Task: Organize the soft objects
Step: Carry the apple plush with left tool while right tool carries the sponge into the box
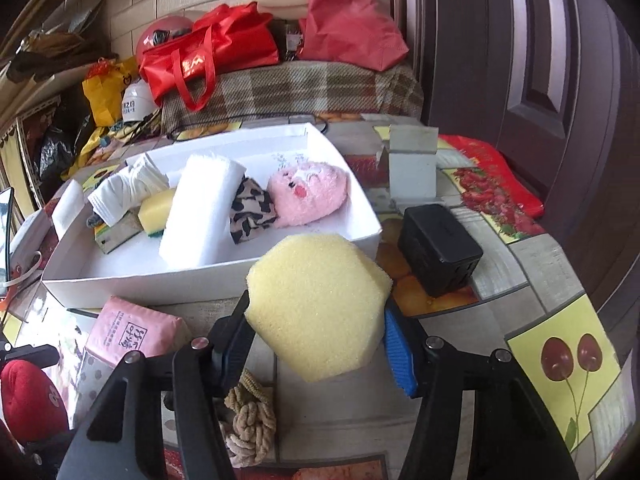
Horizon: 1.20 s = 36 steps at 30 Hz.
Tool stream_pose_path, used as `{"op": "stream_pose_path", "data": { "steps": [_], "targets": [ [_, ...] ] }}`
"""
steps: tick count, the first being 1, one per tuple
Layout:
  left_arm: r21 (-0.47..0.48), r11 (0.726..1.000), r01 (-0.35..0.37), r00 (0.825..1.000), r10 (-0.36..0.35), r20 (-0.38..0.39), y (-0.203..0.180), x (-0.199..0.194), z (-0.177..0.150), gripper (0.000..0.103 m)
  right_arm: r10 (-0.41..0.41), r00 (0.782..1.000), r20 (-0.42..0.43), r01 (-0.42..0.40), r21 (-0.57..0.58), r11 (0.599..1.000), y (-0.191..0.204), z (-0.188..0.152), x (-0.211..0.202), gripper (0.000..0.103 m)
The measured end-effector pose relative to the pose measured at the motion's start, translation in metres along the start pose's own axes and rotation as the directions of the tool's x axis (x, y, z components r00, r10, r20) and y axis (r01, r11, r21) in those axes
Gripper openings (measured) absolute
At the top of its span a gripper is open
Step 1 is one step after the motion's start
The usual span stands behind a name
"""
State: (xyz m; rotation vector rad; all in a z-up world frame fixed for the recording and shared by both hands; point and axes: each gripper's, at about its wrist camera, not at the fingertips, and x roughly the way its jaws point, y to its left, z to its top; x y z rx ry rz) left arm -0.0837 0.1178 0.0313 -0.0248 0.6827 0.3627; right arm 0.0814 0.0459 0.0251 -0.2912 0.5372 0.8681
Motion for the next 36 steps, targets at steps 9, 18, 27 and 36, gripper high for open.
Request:
{"op": "stream_pose_path", "data": {
  "steps": [9, 18, 27, 36],
  "targets": [
    [-0.127, 0.983, -0.130, 0.983, 0.145, 0.112, 0.020, -0.018, 0.001, 0.059, -0.109, 0.968, 0.224, 0.120, -0.035, 0.992, 0.012, -0.006, -0.037, 0.060],
    [-0.158, 0.955, -0.250, 0.937, 0.280, 0.209, 0.015, -0.032, 0.000, 0.059, -0.051, 0.964, 0.262, 0.056, -0.009, 0.998, 0.020, -0.017, -0.055, 0.060],
    [-0.229, 0.931, -0.284, 0.916, 0.334, 0.222, 0.024, -0.022, 0.009, 0.060, 0.014, 0.957, 0.290, 0.018, -0.107, 0.994, 0.060, -0.025, -0.066, 0.060],
    [-0.259, 0.925, -0.276, 0.915, 0.336, 0.224, 0.031, -0.011, 0.017, 0.060, 0.013, 0.963, 0.270, 0.005, -0.068, 0.998, 0.061, -0.017, -0.051, 0.060]
  ]
}}
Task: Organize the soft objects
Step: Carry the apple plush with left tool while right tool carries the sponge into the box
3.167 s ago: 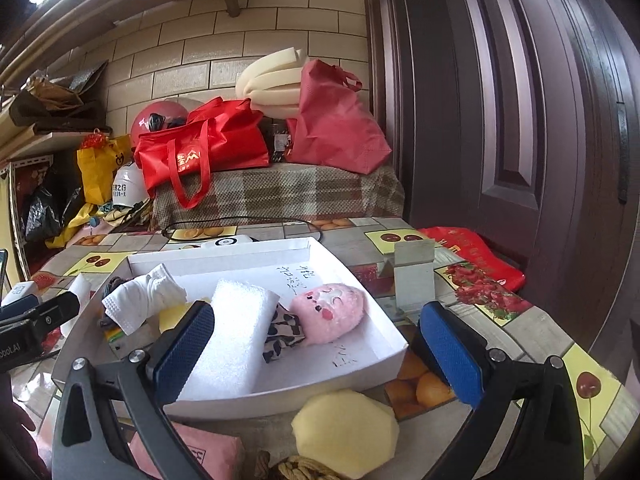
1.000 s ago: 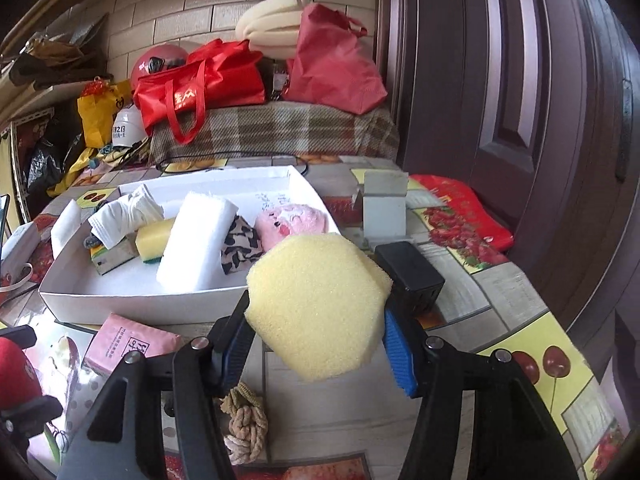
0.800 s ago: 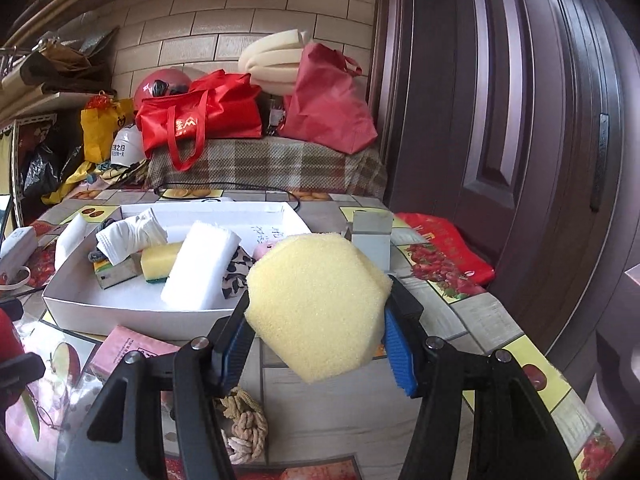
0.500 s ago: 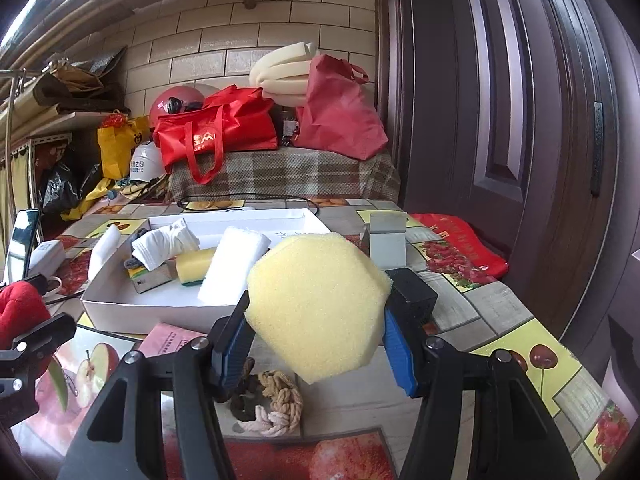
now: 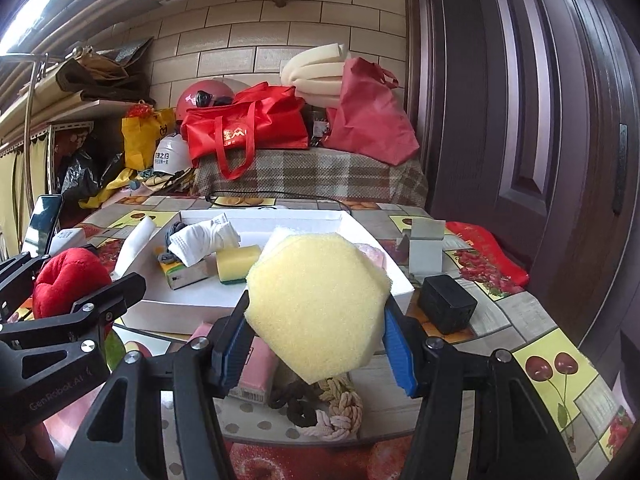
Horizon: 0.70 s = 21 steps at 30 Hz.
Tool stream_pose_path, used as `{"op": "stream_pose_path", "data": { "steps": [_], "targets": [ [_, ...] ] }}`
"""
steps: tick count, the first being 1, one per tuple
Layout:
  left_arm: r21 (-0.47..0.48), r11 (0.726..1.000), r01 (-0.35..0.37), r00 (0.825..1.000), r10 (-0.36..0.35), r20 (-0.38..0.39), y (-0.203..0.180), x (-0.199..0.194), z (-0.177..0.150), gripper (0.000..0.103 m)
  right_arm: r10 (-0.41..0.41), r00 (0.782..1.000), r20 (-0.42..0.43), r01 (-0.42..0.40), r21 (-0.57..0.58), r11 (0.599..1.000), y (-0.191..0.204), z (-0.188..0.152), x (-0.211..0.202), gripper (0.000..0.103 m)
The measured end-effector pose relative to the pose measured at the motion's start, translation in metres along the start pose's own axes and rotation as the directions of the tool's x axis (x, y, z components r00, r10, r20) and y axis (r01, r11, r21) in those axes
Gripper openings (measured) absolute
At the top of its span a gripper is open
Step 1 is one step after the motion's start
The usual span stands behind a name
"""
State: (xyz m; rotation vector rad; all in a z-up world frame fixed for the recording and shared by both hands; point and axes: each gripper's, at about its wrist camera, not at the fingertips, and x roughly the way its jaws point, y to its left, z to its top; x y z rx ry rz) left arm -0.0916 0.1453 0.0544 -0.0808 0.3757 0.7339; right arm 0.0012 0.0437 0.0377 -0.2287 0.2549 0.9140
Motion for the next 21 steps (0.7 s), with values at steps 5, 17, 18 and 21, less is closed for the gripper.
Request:
{"op": "stream_pose_path", "data": {
  "steps": [5, 17, 18, 21],
  "targets": [
    [-0.011, 1.000, -0.014, 1.000, 0.014, -0.020, 0.002, 0.017, 0.006, 0.060, -0.005, 1.000, -0.010, 0.005, 0.009, 1.000, 0.003, 0.002, 0.009, 0.060],
    [-0.065, 0.997, -0.030, 0.999, 0.027, -0.045, 0.015, 0.042, 0.013, 0.060, -0.010, 1.000, -0.030, 0.011, 0.016, 1.000, 0.006, 0.010, 0.030, 0.060],
    [-0.066, 0.997, -0.030, 0.999, 0.027, -0.044, 0.015, 0.043, 0.013, 0.060, -0.011, 0.999, -0.030, 0.011, 0.017, 1.000, 0.006, 0.010, 0.031, 0.060],
    [-0.063, 0.997, -0.033, 0.999, 0.031, -0.038, 0.015, 0.045, 0.015, 0.060, -0.009, 0.999, -0.031, 0.010, 0.016, 1.000, 0.006, 0.012, 0.034, 0.060]
  ]
}}
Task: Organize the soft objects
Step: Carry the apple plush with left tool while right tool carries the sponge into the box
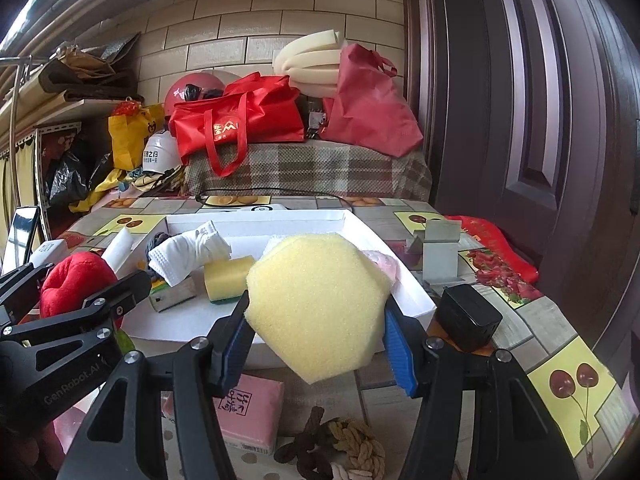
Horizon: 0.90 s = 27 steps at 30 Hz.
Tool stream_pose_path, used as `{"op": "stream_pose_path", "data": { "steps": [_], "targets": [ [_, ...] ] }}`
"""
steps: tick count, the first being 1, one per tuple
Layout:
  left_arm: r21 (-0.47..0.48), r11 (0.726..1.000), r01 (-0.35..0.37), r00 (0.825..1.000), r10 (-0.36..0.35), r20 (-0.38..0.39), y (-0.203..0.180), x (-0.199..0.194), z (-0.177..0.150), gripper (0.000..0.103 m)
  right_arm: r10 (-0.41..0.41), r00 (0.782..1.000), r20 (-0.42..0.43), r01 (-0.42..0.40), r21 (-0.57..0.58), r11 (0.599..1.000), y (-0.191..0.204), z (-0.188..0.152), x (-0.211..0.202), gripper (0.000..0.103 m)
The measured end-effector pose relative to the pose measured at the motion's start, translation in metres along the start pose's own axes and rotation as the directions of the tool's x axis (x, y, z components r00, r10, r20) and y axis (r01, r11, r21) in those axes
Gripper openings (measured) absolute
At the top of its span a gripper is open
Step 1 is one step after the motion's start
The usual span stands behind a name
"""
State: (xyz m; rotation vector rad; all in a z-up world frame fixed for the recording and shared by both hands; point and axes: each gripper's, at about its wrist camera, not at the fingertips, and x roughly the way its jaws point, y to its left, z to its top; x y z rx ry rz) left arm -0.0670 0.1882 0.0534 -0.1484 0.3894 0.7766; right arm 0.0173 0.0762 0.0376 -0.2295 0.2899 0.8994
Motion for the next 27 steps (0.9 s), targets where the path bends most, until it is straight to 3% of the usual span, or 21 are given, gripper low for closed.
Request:
{"op": "stream_pose_path", "data": {
  "steps": [12, 27],
  "targets": [
    [-0.036, 0.999, 0.002, 0.999, -0.003, -0.049, 0.010, 0.026, 0.008, 0.060, 0.011, 0.999, -0.033, -0.011, -0.010, 1.000, 0.003, 0.008, 0.022, 0.060],
    [-0.121, 0.992, -0.031, 0.997, 0.022, -0.079, 0.035, 0.068, 0.024, 0.060, 0.069, 0.979, -0.189, -0.072, -0.010, 0.997, 0.014, 0.019, 0.082, 0.060]
  ]
}}
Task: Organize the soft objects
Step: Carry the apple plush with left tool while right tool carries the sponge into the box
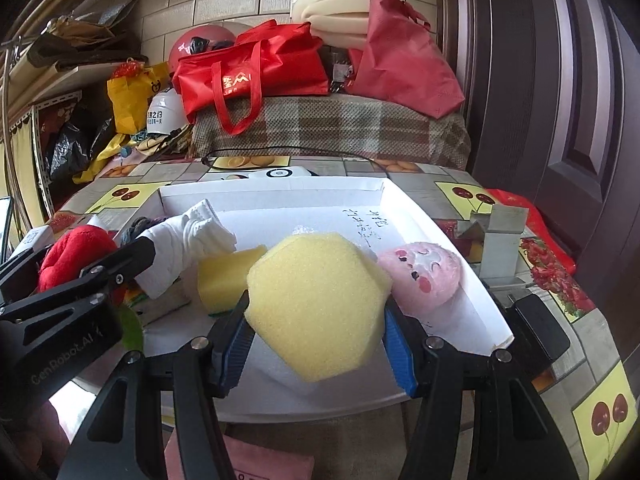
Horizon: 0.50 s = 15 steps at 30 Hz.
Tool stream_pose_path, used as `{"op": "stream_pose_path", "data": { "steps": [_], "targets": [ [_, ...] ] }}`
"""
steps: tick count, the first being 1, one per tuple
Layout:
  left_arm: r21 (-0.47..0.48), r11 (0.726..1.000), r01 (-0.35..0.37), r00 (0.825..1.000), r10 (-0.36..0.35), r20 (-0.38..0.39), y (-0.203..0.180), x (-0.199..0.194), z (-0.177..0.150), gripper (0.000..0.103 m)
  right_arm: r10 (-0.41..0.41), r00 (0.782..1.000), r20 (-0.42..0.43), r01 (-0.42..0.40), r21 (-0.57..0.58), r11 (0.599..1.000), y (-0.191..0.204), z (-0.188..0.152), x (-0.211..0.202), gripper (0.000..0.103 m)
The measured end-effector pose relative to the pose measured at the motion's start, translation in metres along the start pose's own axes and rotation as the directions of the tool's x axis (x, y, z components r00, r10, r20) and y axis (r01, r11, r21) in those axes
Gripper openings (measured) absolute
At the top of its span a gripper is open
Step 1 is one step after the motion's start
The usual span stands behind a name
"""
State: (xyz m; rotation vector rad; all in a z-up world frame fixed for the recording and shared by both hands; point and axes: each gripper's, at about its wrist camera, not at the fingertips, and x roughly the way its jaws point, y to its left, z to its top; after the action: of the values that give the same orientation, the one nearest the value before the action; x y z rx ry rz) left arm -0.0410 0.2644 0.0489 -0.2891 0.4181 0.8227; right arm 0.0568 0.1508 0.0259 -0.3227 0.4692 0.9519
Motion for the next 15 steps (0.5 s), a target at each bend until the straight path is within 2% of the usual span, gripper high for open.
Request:
{"op": "stream_pose_path", "data": {
  "steps": [4, 8, 10, 12, 15],
  "targets": [
    [0.037, 0.999, -0.023, 1.000, 0.023, -0.006, -0.004, 0.008, 0.004, 0.060, -0.015, 0.999, -0.038, 0.016, 0.020, 1.000, -0.004, 0.008, 0.018, 0.060],
    [0.056, 0.997, -0.053, 0.999, 0.054, -0.010, -0.006, 0.016, 0.007, 0.060, -0.113, 0.993, -0.031, 0.115, 0.061, 0.992, -0.014, 0.017, 0.027, 0.060],
    [0.075, 0.995, -0.061, 0.998, 0.064, -0.028, -0.008, 0.022, 0.008, 0.061, -0.129, 0.990, -0.052, 0.134, 0.102, 0.986, -0.023, 0.018, 0.033, 0.060],
    [0.100, 0.992, -0.072, 0.996, 0.077, -0.044, -0.013, 0.026, 0.007, 0.062, -0.113, 0.992, -0.062, 0.120, 0.118, 0.986, -0.027, 0.018, 0.035, 0.060],
    [0.104, 0.991, -0.079, 0.996, 0.082, -0.026, -0.012, 0.023, 0.006, 0.063, -0.066, 0.998, -0.015, 0.067, 0.083, 0.994, -0.019, 0.018, 0.026, 0.060]
  ]
}}
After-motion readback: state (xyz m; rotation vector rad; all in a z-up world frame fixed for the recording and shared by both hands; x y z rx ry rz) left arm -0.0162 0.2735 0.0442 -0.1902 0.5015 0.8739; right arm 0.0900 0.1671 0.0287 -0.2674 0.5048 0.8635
